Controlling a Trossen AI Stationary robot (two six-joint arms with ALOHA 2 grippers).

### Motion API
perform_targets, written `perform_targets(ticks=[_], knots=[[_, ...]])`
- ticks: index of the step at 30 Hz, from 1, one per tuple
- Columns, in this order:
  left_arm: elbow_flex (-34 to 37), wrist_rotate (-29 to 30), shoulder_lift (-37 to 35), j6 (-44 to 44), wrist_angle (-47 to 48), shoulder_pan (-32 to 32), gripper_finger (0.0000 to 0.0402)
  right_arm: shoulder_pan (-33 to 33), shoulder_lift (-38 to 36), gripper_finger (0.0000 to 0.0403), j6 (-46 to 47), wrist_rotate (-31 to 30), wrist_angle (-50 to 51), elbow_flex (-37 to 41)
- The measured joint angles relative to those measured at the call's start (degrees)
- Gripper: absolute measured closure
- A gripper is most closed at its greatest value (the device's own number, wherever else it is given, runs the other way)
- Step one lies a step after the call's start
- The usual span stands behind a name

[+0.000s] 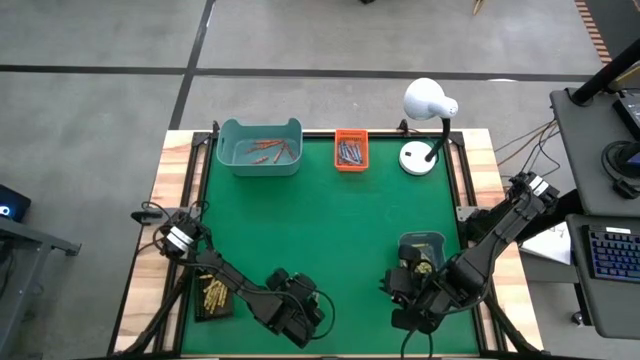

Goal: Sort crayons
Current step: Put the blue crayon into the orange bin

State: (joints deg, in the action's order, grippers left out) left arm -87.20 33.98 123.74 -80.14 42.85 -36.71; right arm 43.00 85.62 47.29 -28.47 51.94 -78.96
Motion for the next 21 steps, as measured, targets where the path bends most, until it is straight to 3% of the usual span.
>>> perform_targets(ticks=[9,21], knots=[[0.0,-0.9,0.0,-1.5,5.0,0.0,0.0212,0.0,0.0,0.0344,0.0,-0.2,0.0,0.0],[-2.0,-5.2,-0.3,2.7,2.0,-0.4,0.0212,0.0,0.0,0.0344,0.0,-0.2,-0.3,0.0]])
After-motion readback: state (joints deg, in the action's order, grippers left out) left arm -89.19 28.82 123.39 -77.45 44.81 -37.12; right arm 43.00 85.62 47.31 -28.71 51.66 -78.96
